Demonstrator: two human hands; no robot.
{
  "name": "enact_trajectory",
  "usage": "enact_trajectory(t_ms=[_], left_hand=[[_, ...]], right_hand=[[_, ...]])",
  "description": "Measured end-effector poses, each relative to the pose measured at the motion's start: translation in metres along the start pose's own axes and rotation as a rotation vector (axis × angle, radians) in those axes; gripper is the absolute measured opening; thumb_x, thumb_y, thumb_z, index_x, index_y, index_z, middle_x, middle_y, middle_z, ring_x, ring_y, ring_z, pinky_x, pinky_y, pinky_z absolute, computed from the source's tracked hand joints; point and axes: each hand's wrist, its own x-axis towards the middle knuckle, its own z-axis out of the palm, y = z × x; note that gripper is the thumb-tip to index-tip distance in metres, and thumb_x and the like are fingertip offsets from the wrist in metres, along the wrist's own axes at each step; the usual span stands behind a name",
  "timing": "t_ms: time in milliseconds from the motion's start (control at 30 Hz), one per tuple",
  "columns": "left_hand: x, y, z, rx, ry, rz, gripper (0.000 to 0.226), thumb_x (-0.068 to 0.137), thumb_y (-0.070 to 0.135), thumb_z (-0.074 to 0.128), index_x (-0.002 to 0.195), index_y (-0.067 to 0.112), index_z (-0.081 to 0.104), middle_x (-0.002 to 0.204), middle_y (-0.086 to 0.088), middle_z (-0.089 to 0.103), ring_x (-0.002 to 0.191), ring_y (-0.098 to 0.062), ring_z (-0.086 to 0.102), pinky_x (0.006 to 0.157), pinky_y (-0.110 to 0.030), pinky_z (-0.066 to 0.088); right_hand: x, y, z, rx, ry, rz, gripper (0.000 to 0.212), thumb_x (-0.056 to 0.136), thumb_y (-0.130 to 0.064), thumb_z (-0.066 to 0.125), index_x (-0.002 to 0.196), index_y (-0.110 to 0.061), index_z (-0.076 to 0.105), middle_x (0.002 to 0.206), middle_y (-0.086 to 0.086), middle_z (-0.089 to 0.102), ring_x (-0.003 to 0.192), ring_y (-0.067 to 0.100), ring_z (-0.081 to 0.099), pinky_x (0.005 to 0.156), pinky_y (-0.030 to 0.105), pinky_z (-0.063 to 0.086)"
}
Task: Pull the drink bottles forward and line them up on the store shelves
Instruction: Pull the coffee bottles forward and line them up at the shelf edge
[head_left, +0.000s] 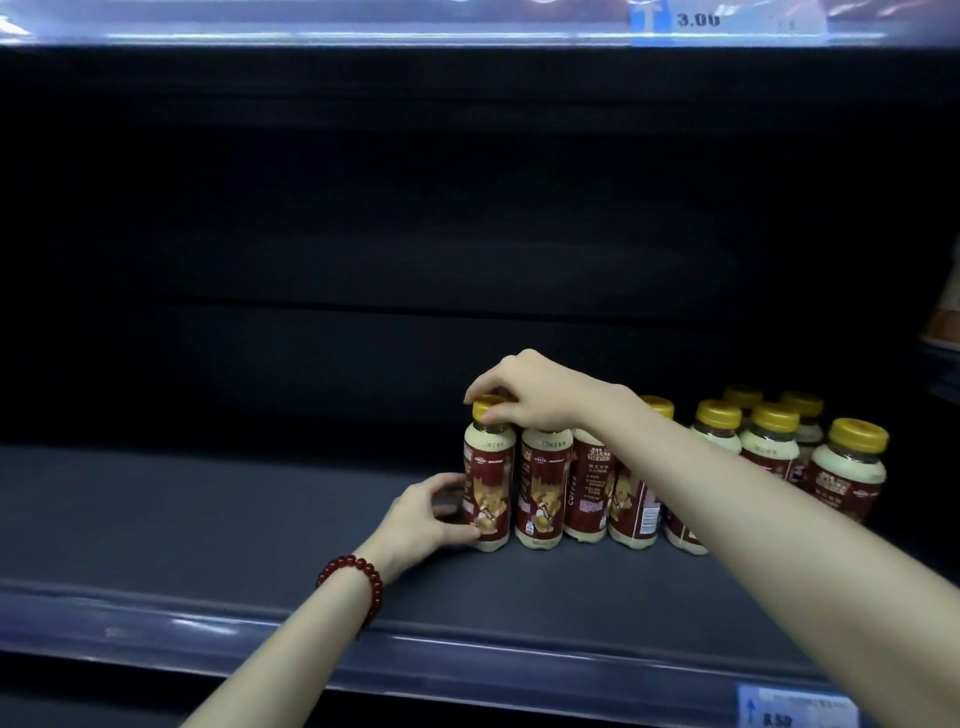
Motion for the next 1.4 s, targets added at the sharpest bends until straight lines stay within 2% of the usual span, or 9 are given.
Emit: enact_trajectory(t_ms=[133, 300, 700, 833, 900, 967, 1133, 1267, 1400], left_hand=[[0.002, 0.0, 0.011, 0.001, -0.003, 0.004, 0.069, 0.056, 0.016, 0.087, 0.119, 0.023, 0.061, 0.112, 0.003, 0.069, 0.105, -0.009, 0.066, 0.098, -0.036, 0.051], [0.003, 0.003, 0.014, 0.088, 0.075, 0.015, 0.057, 0.052, 0.018, 0.089, 0.102, 0.025, 0.062, 0.099, 0.004, 0.072, 0.092, -0.008, 0.069, 0.087, -0.029, 0.056], [-0.004, 0.01, 0.021, 0.17, 0.121, 0.017, 0.062, 0.057, 0.022, 0.089, 0.114, 0.022, 0.062, 0.097, 0.008, 0.071, 0.085, -0.001, 0.067, 0.071, -0.008, 0.049], [-0.005, 0.012, 0.028, 0.199, 0.182, 0.004, 0.062, 0.052, 0.031, 0.089, 0.104, 0.022, 0.058, 0.099, 0.005, 0.067, 0.088, -0.005, 0.064, 0.075, -0.015, 0.05], [-0.006, 0.013, 0.035, 0.239, 0.251, 0.004, 0.063, 0.049, 0.036, 0.087, 0.099, 0.022, 0.051, 0.102, 0.003, 0.059, 0.094, -0.011, 0.059, 0.079, -0.023, 0.048], [-0.006, 0.012, 0.038, 0.205, 0.248, 0.004, 0.067, 0.052, 0.036, 0.087, 0.103, 0.021, 0.045, 0.104, 0.004, 0.059, 0.097, -0.011, 0.059, 0.081, -0.024, 0.047], [-0.008, 0.005, 0.022, 0.064, 0.083, 0.031, 0.089, 0.05, 0.037, 0.087, 0.127, 0.038, 0.041, 0.12, 0.016, 0.061, 0.107, -0.002, 0.06, 0.097, -0.027, 0.048], [-0.008, 0.002, 0.016, 0.026, 0.025, 0.013, 0.103, 0.045, 0.038, 0.086, 0.137, 0.023, 0.043, 0.129, 0.007, 0.058, 0.117, -0.007, 0.056, 0.102, -0.027, 0.044], [-0.007, 0.002, 0.016, -0.004, -0.019, 0.001, 0.093, 0.046, 0.033, 0.086, 0.131, 0.018, 0.053, 0.121, 0.001, 0.066, 0.109, -0.012, 0.064, 0.1, -0.038, 0.05]], right_hand=[[-0.004, 0.006, -0.003, 0.08, 0.005, -0.005, 0.032, 0.088, -0.022, 0.065, 0.119, -0.03, 0.065, 0.128, -0.002, 0.061, 0.117, 0.017, 0.057, 0.096, 0.039, 0.051], [-0.006, 0.007, -0.003, 0.154, 0.01, -0.039, 0.032, 0.085, -0.016, 0.067, 0.115, -0.029, 0.068, 0.123, -0.006, 0.065, 0.114, 0.012, 0.059, 0.098, 0.036, 0.051], [-0.007, 0.009, 0.0, 0.135, -0.018, -0.084, 0.036, 0.086, -0.007, 0.062, 0.115, -0.028, 0.064, 0.123, -0.004, 0.062, 0.114, 0.014, 0.057, 0.097, 0.038, 0.05], [-0.009, 0.004, 0.0, 0.164, 0.053, -0.038, 0.043, 0.085, -0.033, 0.066, 0.127, -0.023, 0.058, 0.127, -0.003, 0.061, 0.117, 0.013, 0.055, 0.096, 0.029, 0.047], [-0.006, -0.001, 0.0, 0.046, 0.104, 0.05, 0.054, 0.083, -0.055, 0.061, 0.123, -0.019, 0.06, 0.116, 0.0, 0.064, 0.105, 0.017, 0.06, 0.083, 0.03, 0.051], [-0.002, -0.005, 0.002, -0.123, 0.088, 0.093, 0.055, 0.082, -0.062, 0.057, 0.112, -0.016, 0.063, 0.102, 0.002, 0.066, 0.09, 0.019, 0.062, 0.07, 0.031, 0.05], [0.0, -0.001, -0.005, -0.016, -0.091, -0.008, 0.036, 0.088, -0.031, 0.062, 0.123, -0.027, 0.056, 0.121, -0.001, 0.058, 0.106, 0.02, 0.055, 0.088, 0.038, 0.05], [-0.003, 0.002, -0.014, 0.047, -0.184, -0.058, 0.039, 0.087, -0.013, 0.062, 0.119, -0.034, 0.055, 0.127, -0.006, 0.052, 0.111, 0.018, 0.051, 0.091, 0.039, 0.048], [-0.003, 0.003, -0.015, 0.046, -0.207, -0.057, 0.038, 0.088, -0.013, 0.061, 0.12, -0.034, 0.054, 0.128, -0.005, 0.051, 0.112, 0.019, 0.051, 0.091, 0.041, 0.048]])
